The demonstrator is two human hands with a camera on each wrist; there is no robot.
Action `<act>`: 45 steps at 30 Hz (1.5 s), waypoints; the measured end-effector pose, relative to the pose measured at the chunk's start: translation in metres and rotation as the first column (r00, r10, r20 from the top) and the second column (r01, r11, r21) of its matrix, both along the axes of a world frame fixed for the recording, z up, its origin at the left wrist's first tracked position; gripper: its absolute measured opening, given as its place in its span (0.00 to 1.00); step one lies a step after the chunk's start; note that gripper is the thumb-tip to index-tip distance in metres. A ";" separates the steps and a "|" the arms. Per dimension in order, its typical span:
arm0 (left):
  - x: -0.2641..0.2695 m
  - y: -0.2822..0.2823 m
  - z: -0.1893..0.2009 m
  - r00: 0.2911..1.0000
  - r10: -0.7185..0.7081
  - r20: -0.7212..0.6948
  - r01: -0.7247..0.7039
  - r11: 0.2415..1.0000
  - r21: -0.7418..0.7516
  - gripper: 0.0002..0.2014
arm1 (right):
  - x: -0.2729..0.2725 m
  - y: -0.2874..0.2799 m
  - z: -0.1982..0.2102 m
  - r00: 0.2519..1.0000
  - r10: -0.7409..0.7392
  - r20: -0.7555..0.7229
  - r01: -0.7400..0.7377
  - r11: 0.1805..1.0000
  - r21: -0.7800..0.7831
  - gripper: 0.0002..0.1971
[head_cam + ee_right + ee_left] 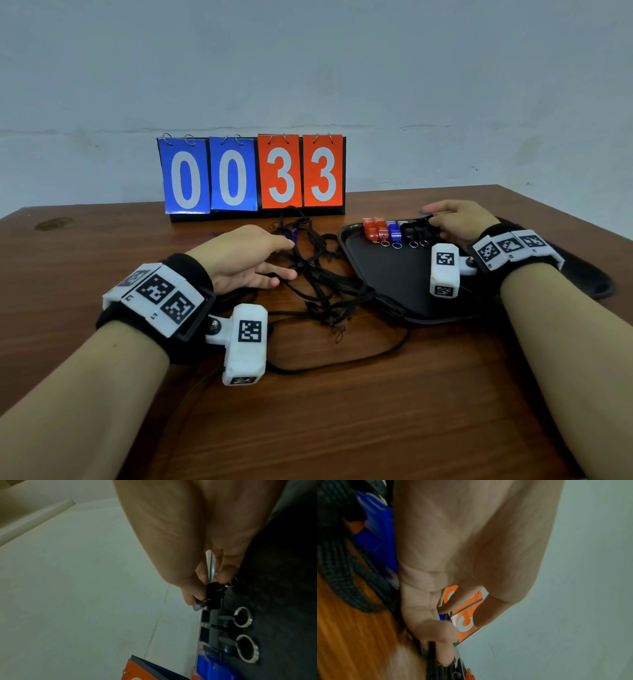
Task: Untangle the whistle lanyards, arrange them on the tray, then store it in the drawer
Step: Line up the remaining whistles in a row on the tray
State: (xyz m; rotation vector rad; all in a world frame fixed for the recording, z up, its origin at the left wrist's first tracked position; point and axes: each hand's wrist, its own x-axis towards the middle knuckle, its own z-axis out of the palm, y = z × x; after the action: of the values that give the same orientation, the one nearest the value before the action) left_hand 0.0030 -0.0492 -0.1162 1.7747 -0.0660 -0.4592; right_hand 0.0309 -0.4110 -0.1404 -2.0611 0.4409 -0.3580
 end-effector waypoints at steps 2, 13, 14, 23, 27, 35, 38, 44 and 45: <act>0.002 0.000 0.001 1.000 0.007 0.021 -0.007 1.000 -0.005 0.14 | 0.000 0.001 0.001 1.000 0.015 -0.019 -0.016 0.999 -0.038 0.11; 0.002 0.001 0.004 0.995 0.049 0.085 -0.047 0.999 -0.027 0.16 | 0.009 -0.003 -0.003 0.998 -0.021 -0.062 0.021 1.000 -0.009 0.10; 0.002 0.001 0.004 0.994 0.056 0.092 -0.053 0.998 -0.033 0.16 | 0.009 -0.003 -0.002 0.998 -0.026 -0.062 0.026 1.000 -0.008 0.09; -0.004 0.000 0.008 0.978 0.112 0.178 -0.088 0.987 -0.138 0.12 | 0.012 -0.005 -0.004 0.994 -0.075 -0.074 0.073 0.997 -0.027 0.05; -0.005 -0.002 0.008 0.954 0.158 0.254 -0.118 0.979 -0.164 0.13 | 0.011 -0.008 -0.003 0.990 -0.098 -0.101 0.091 0.993 -0.077 0.02; -0.003 -0.001 0.011 0.955 0.157 0.250 -0.094 0.965 -0.246 0.17 | 0.012 -0.007 0.002 0.995 -0.063 -0.079 0.063 0.998 -0.007 0.10; -0.003 0.000 0.011 0.968 0.136 0.211 -0.066 0.949 -0.307 0.17 | 0.013 -0.005 0.004 0.999 -0.037 -0.036 0.040 0.997 0.070 0.07; -0.010 -0.001 0.015 0.984 0.052 0.173 0.025 0.910 -0.414 0.17 | -0.009 0.030 0.029 0.954 0.239 0.183 -0.298 0.832 0.468 0.01; -0.011 -0.001 0.015 0.985 0.039 0.170 0.038 0.903 -0.429 0.16 | -0.015 0.039 0.034 0.930 0.317 0.183 -0.366 0.781 0.505 0.05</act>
State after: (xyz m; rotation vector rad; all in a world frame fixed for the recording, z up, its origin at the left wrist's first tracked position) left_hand -0.0080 -0.0503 -0.1008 1.3713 -0.2717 -0.2600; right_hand 0.0164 -0.3722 -0.1066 -1.5245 0.0809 -0.0850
